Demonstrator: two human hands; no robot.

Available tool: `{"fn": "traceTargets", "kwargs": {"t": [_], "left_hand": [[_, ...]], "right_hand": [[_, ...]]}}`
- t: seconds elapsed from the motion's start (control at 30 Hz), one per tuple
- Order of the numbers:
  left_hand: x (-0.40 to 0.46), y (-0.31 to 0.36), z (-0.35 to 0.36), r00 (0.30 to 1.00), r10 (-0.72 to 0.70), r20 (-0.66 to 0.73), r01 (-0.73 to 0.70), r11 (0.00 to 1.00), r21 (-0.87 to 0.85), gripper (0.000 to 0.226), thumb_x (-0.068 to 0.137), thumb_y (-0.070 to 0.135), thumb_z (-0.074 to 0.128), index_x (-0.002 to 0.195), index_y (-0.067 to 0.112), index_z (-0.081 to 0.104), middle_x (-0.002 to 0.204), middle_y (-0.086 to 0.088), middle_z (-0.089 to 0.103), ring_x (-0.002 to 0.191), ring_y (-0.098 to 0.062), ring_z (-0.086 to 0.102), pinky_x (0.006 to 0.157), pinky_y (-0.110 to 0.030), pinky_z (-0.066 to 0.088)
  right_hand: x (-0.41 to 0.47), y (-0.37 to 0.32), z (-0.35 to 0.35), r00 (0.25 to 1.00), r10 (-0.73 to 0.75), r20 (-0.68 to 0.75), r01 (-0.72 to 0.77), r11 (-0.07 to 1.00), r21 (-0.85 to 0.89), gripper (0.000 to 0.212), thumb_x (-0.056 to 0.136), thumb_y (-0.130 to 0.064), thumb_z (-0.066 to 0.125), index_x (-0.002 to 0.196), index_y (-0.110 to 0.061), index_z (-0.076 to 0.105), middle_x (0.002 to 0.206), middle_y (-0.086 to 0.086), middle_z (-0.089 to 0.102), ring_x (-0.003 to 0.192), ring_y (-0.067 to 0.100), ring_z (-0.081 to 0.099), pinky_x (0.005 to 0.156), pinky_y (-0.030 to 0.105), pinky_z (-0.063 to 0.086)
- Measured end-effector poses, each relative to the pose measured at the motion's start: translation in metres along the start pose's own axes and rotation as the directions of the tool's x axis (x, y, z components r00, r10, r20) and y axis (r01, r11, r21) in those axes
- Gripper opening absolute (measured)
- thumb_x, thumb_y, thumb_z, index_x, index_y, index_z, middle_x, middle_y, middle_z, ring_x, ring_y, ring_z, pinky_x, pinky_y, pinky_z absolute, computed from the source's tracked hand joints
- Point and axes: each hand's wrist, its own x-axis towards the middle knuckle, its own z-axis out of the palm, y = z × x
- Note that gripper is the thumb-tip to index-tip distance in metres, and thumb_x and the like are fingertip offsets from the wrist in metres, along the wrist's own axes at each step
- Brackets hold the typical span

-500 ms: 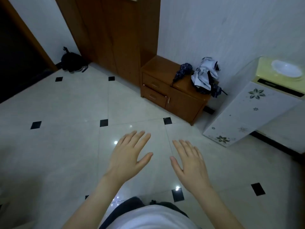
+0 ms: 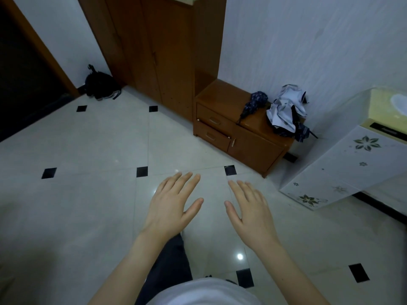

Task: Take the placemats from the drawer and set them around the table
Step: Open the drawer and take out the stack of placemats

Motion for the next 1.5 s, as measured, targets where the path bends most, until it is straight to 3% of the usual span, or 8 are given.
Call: {"fn": "traceTargets", "kwargs": {"t": [0.17, 0.33, 0.5, 0.63, 0.87, 1.0, 1.13, 1.5], "left_hand": [[0.050, -0.069, 0.003, 0.998, -0.024, 0.056, 0.024, 1.000, 0.008, 0.059, 0.095, 0.057, 0.029, 0.142, 0.024, 0.046, 0.142, 0.002, 0.051, 0.133, -0.021, 0.044, 0.108, -0.034, 0.030], [0.137, -0.139, -0.029, 0.999, 0.023, 0.043, -0.024, 1.000, 0.015, 0.058, 0.095, 0.054, 0.032, 0.140, 0.023, 0.048, 0.140, 0.000, 0.052, 0.132, -0.024, 0.045, 0.109, -0.037, 0.033], [0.227, -0.177, -0.055, 0.990, 0.131, 0.060, -0.133, 0.990, 0.038, 0.058, 0.094, 0.054, 0.032, 0.140, 0.021, 0.049, 0.140, -0.001, 0.052, 0.130, -0.025, 0.046, 0.107, -0.036, 0.031], [0.287, -0.186, -0.051, 0.982, 0.174, 0.076, -0.175, 0.985, 0.007, 0.057, 0.094, 0.052, 0.034, 0.139, 0.020, 0.050, 0.139, -0.002, 0.054, 0.129, -0.025, 0.047, 0.106, -0.038, 0.036], [0.378, -0.196, 0.001, 0.959, 0.211, 0.190, -0.211, 0.977, -0.020, 0.059, 0.095, 0.055, 0.031, 0.139, 0.021, 0.049, 0.138, -0.001, 0.054, 0.127, -0.024, 0.049, 0.107, -0.036, 0.035], [0.427, -0.193, 0.026, 0.947, 0.203, 0.250, -0.205, 0.979, -0.020, 0.058, 0.095, 0.056, 0.030, 0.140, 0.023, 0.048, 0.138, 0.001, 0.054, 0.126, -0.022, 0.050, 0.106, -0.034, 0.032], [0.474, -0.186, 0.034, 0.934, 0.226, 0.275, -0.226, 0.974, -0.033, 0.056, 0.094, 0.052, 0.036, 0.138, 0.022, 0.051, 0.135, 0.000, 0.057, 0.124, -0.023, 0.053, 0.104, -0.037, 0.039], [0.597, -0.201, 0.081, 0.897, 0.344, 0.279, -0.350, 0.936, -0.032, 0.053, 0.092, 0.049, 0.037, 0.132, 0.020, 0.056, 0.131, 0.000, 0.060, 0.119, -0.020, 0.056, 0.101, -0.031, 0.032]], "right_hand": [[0.071, -0.019, 0.032, 0.998, 0.065, 0.021, -0.066, 0.996, 0.052, 0.061, 0.094, -0.054, 0.023, 0.148, -0.027, 0.033, 0.150, 0.003, 0.040, 0.140, 0.022, 0.032, 0.115, 0.042, 0.027], [0.167, -0.049, 0.038, 0.994, 0.107, -0.033, -0.105, 0.993, 0.050, 0.061, 0.094, -0.052, 0.025, 0.147, -0.023, 0.037, 0.148, 0.005, 0.043, 0.138, 0.023, 0.036, 0.113, 0.037, 0.026], [0.245, -0.068, 0.026, 0.982, 0.156, -0.102, -0.149, 0.986, 0.078, 0.057, 0.096, -0.048, 0.029, 0.145, -0.021, 0.040, 0.145, 0.007, 0.046, 0.134, 0.025, 0.041, 0.110, 0.046, 0.035], [0.293, -0.063, 0.020, 0.969, 0.201, -0.144, -0.190, 0.978, 0.086, 0.056, 0.096, -0.046, 0.032, 0.142, -0.016, 0.045, 0.143, 0.009, 0.049, 0.133, 0.026, 0.042, 0.109, 0.043, 0.035], [0.373, -0.013, 0.038, 0.962, 0.263, -0.080, -0.255, 0.962, 0.092, 0.055, 0.097, -0.046, 0.030, 0.143, -0.018, 0.043, 0.142, 0.007, 0.050, 0.133, 0.026, 0.043, 0.107, 0.047, 0.038], [0.420, 0.018, 0.039, 0.957, 0.283, -0.063, -0.276, 0.956, 0.099, 0.055, 0.097, -0.045, 0.031, 0.141, -0.016, 0.045, 0.140, 0.008, 0.052, 0.131, 0.028, 0.045, 0.107, 0.043, 0.036], [0.461, 0.042, 0.031, 0.947, 0.312, -0.069, -0.303, 0.946, 0.117, 0.054, 0.096, -0.044, 0.032, 0.140, -0.016, 0.047, 0.139, 0.009, 0.053, 0.132, 0.029, 0.044, 0.106, 0.044, 0.037], [0.554, 0.089, 0.055, 0.916, 0.394, -0.079, -0.384, 0.916, 0.118, 0.056, 0.096, -0.046, 0.030, 0.143, -0.018, 0.043, 0.144, 0.008, 0.048, 0.136, 0.028, 0.039, 0.110, 0.049, 0.035]]}}
